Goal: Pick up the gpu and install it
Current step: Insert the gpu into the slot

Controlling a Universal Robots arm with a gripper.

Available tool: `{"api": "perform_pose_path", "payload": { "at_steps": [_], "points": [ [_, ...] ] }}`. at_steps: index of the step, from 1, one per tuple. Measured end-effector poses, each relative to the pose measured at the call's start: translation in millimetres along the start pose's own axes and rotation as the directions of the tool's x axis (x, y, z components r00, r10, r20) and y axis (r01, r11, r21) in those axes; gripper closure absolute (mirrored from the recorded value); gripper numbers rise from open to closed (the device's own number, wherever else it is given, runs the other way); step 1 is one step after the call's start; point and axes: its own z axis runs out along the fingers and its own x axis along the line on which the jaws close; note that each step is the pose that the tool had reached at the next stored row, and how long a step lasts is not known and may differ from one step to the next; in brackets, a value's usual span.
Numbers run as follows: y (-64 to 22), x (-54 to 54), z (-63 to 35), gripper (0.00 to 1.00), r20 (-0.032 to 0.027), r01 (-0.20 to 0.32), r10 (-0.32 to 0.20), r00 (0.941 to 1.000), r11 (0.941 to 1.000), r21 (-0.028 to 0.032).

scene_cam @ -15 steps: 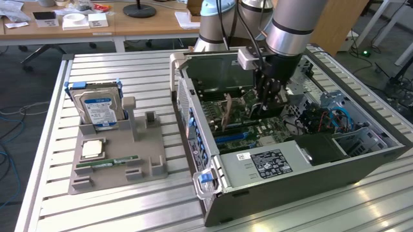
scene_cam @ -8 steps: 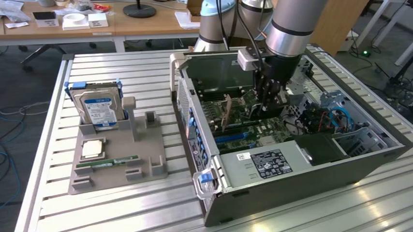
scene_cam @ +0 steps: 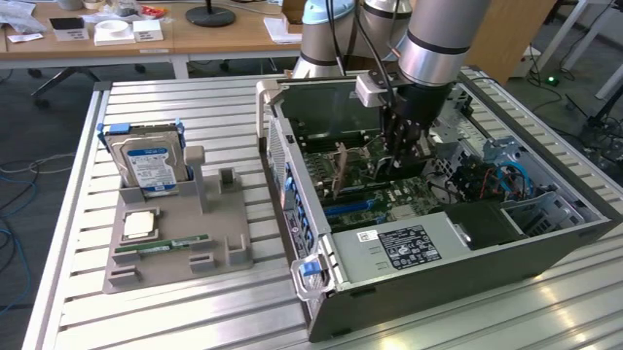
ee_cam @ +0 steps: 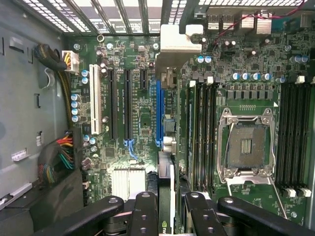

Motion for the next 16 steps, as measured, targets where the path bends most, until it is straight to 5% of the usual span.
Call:
{"api": "perform_pose_path", "payload": {
  "at_steps": [16],
  "points": [
    [2.2, 0.1, 3.0, 0.74, 0.0000, 0.000, 0.000, 1.0000, 1.0000, 0.0003]
  ]
}}
